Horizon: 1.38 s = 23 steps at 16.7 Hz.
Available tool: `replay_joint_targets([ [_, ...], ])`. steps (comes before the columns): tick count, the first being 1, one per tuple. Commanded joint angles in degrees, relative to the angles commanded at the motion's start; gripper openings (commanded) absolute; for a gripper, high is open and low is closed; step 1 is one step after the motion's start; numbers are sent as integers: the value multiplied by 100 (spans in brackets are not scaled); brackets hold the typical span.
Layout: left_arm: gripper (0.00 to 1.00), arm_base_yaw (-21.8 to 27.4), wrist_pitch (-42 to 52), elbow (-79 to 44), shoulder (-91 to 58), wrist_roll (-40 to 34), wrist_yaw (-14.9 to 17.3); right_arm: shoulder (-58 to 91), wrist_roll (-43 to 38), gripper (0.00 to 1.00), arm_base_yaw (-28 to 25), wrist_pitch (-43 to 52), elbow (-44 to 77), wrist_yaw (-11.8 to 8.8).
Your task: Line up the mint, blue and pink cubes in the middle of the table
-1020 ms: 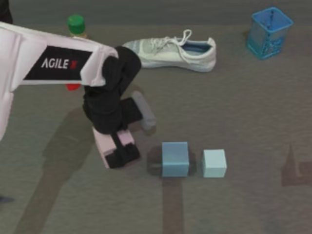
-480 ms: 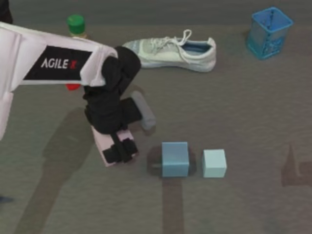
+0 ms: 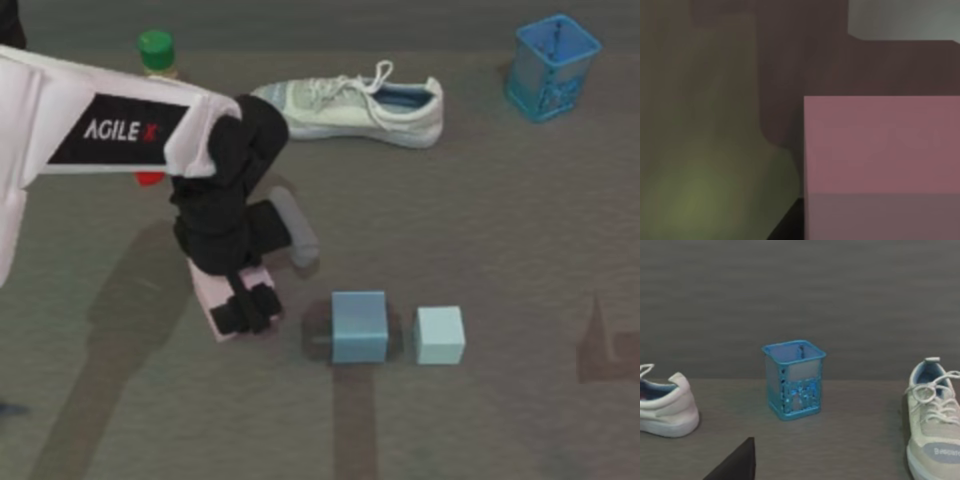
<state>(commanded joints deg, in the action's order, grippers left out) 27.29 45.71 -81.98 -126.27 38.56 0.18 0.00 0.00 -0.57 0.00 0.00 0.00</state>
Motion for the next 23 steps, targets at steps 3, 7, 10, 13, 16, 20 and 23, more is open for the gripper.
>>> replay_joint_targets([
  [3,0,0,0,0,0,0,0,0,0,100,0,0,0,0],
  [7,0,5,264,-149,142,1,31,0,0,100,0,0,0,0],
  [10,0,-45,922,-486,413,-7,28,0,0,100,0,0,0,0],
  [13,0,-89,1355,-735,646,-20,21,0,0,100,0,0,0,0],
  [16,0,-92,1378,-749,663,-21,21,0,0,100,0,0,0,0],
  [20,0,28,1404,-676,708,221,25,0,0,100,0,0,0,0],
  [23,0,240,1472,-482,955,961,29,0,0,100,0,0,0,0],
])
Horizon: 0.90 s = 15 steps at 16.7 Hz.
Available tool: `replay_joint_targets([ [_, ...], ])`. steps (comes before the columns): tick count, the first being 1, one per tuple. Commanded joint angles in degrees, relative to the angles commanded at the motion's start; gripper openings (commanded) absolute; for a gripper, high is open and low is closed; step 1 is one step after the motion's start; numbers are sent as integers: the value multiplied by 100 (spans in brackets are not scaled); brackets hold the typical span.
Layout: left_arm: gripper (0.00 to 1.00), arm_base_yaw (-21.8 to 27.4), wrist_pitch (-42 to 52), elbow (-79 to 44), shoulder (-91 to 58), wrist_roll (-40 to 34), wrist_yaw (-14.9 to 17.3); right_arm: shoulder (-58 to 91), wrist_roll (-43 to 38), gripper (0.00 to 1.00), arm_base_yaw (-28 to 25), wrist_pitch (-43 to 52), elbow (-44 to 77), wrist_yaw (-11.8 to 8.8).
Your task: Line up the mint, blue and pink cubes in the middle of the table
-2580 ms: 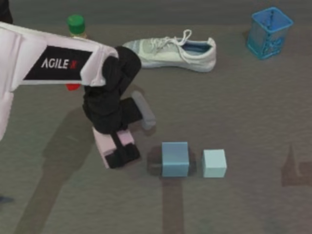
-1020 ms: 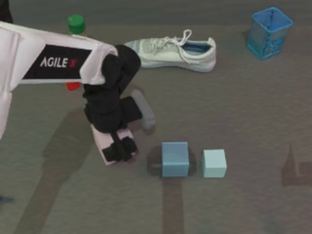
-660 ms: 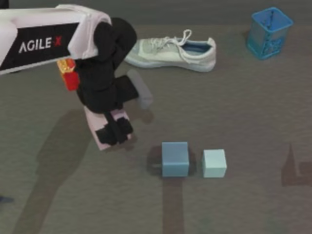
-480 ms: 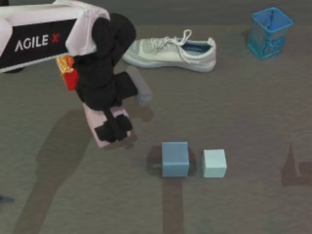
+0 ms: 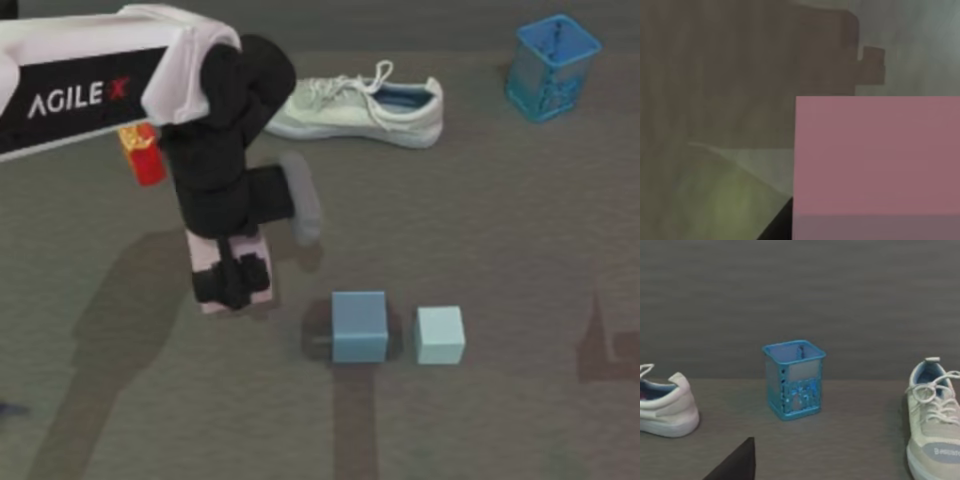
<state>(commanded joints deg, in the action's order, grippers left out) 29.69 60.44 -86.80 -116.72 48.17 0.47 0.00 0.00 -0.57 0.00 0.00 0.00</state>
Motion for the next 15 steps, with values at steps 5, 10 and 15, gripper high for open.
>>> replay_joint_targets([
  [5,0,288,74,286,394,952,-4,0,0,100,0,0,0,0],
  [10,0,264,47,286,370,966,-6,0,0,100,0,0,0,0],
  [15,0,294,-778,776,49,957,4,0,0,100,0,0,0,0],
])
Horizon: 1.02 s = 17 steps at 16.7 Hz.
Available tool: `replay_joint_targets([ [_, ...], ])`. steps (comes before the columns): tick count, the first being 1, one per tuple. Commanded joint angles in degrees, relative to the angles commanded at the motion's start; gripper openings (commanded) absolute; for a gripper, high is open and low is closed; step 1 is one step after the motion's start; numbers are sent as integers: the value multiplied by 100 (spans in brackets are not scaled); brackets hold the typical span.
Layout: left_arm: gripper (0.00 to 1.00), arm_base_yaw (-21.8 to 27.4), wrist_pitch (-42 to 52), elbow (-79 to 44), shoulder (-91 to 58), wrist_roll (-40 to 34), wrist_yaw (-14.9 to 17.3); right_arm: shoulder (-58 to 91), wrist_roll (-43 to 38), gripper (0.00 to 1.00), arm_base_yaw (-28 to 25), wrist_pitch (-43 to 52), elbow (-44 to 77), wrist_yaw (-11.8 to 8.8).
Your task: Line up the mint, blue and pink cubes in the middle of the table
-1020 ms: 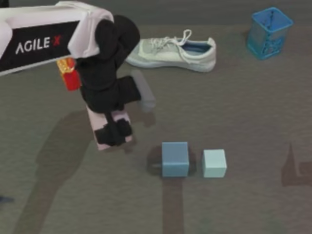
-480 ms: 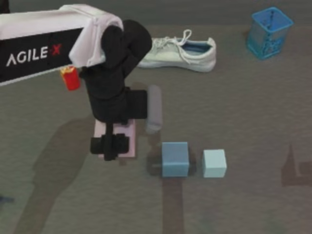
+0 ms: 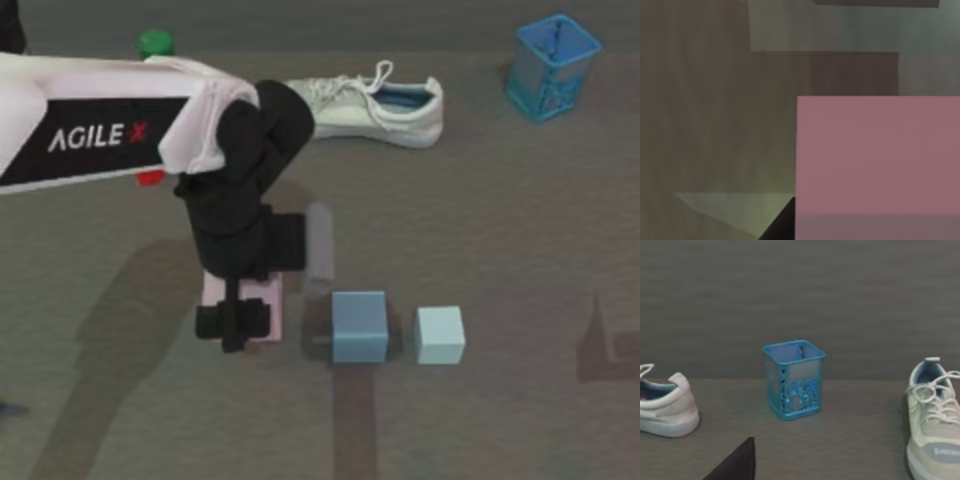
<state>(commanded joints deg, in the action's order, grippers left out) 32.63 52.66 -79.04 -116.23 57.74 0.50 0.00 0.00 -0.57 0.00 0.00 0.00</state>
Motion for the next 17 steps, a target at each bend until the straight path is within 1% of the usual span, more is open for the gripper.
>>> replay_joint_targets([
  [3,0,17,-507,291,-212,-5,-3,0,0,100,0,0,0,0],
  [7,0,22,-566,334,-248,-2,-3,0,0,100,0,0,0,0],
  [17,75,22,-566,334,-248,-2,-3,0,0,100,0,0,0,0],
])
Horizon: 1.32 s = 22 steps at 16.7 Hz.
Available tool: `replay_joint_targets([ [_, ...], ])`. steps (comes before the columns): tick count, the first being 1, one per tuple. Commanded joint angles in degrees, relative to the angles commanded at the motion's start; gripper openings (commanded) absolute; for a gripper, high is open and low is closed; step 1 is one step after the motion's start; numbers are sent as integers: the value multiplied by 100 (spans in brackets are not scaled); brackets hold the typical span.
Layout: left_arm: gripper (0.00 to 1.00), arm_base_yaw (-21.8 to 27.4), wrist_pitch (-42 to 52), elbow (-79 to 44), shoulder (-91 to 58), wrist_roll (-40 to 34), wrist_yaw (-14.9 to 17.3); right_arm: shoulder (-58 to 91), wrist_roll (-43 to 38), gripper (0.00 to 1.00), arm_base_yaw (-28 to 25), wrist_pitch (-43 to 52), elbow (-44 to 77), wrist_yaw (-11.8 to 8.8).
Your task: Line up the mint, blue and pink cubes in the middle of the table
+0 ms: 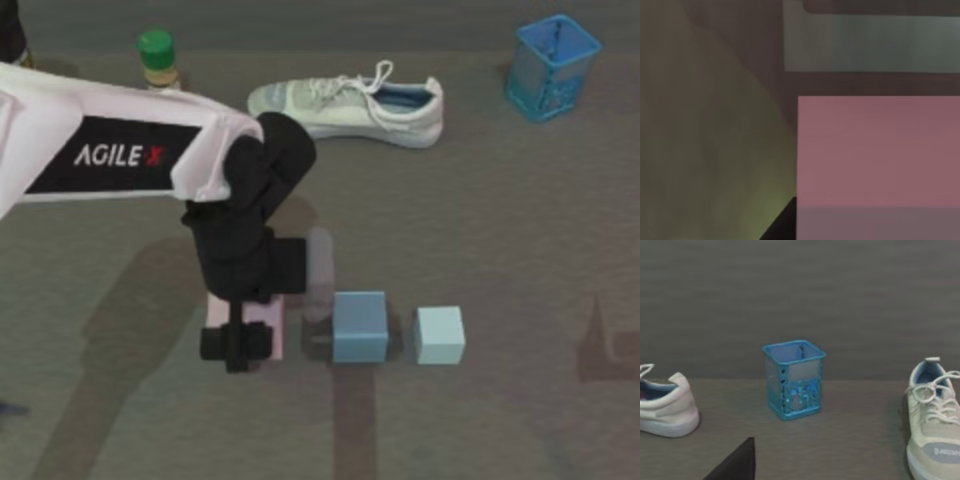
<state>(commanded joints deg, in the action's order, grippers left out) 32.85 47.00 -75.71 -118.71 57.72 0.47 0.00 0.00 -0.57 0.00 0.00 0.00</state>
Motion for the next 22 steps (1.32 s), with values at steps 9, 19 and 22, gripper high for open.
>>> replay_joint_targets([
  [9,100,0,0,0,0,0,0,0,0,100,0,0,0,0],
  [19,100,-91,1086,-642,402,3,1,0,0,100,0,0,0,0],
  [22,100,-125,1429,-857,576,-10,-4,0,0,100,0,0,0,0],
])
